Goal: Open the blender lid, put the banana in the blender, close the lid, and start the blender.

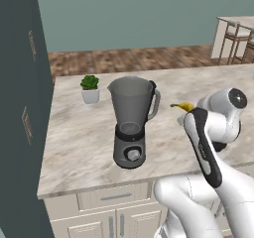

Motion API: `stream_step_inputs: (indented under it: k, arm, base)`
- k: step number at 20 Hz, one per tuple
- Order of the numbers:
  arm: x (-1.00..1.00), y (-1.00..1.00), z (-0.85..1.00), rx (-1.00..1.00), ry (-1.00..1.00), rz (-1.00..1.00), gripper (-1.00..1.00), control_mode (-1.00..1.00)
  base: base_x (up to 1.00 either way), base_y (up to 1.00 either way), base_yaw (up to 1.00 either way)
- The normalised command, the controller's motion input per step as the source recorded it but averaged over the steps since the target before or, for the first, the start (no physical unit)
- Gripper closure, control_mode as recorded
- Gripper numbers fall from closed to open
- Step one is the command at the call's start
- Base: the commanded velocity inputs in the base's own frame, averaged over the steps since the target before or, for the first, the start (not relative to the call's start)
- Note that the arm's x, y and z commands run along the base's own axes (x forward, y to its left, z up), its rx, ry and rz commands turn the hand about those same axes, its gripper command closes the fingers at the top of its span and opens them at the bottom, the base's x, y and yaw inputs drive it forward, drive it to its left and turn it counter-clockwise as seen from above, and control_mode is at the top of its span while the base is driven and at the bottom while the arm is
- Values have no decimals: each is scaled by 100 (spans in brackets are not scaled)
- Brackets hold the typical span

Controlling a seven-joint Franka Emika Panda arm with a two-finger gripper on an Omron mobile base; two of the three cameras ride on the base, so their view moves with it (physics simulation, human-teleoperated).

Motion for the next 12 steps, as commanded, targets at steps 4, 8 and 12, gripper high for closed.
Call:
stream_step_inputs:
  k: [4,8,12]
  arm:
    - [0,22,98,5,-24,2,100,-100]
    - [-1,39,88,6,-27,3,100,-100]
    - [0,60,97,3,-20,1,100,-100]
  base:
    - [0,0,0]
    - [0,0,0]
    - [0,0,0]
